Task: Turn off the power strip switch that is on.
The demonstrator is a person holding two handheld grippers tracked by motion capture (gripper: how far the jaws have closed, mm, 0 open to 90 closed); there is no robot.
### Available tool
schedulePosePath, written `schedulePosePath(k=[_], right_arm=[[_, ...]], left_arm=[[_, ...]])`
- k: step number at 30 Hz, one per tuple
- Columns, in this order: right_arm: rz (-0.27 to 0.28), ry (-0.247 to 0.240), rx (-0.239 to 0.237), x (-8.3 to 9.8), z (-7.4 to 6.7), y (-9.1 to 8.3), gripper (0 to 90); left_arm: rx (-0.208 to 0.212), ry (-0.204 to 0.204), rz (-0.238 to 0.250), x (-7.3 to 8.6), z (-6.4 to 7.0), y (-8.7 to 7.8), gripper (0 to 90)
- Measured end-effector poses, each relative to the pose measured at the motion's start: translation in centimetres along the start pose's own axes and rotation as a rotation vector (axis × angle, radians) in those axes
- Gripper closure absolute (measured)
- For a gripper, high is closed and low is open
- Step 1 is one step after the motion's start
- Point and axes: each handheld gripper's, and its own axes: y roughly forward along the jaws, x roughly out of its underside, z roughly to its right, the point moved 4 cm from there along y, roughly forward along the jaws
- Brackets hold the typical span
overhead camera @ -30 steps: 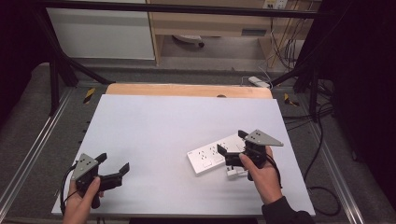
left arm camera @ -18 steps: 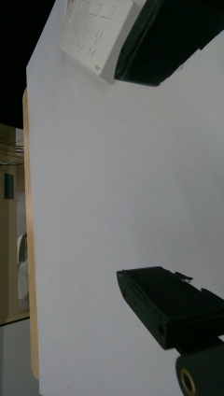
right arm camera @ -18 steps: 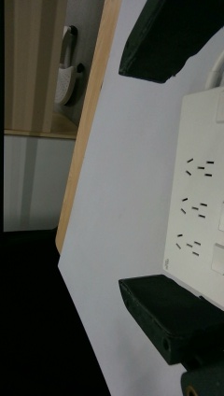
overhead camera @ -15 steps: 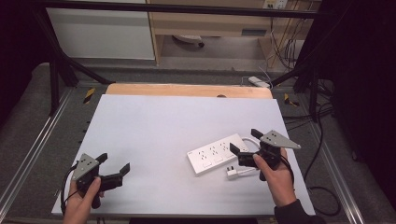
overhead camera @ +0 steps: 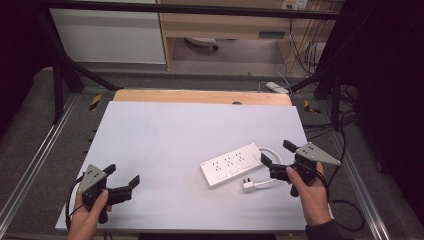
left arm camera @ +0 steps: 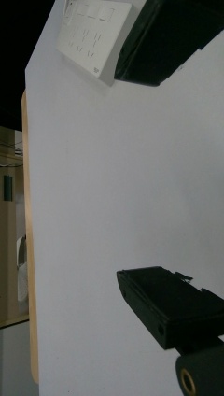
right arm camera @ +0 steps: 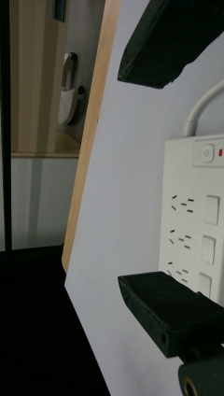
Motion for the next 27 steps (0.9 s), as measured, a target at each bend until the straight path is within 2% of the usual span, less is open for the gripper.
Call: schedulePosePath(k=[14,17,20,24,27], right_arm=[[0.008,0.035,0.058,2.1,3.1,-3.1,6.5],[0.013,0.030,0.067,2.5,3.7,-3.6,6.3],[0.029,-0.005,0.082,3.0,4.1,-4.1,5.7],[0.019,-0.023,0.098,3.9,4.6,-4.3,4.4],[0.001,-0.014,0.100,4.9,4.9,-4.3,5.2]], left_arm=[[0.007,0.000,-0.002,0.0,0.2,0.1,4.6],[0.007,0.003,-0.002,0.0,0.2,0.1,4.7],[0.008,0.007,-0.005,0.1,0.3,0.1,4.7],[0.014,0.009,-0.005,0.1,0.4,0.2,4.7],[0.015,0.007,-0.006,0.1,0.4,0.2,4.7]])
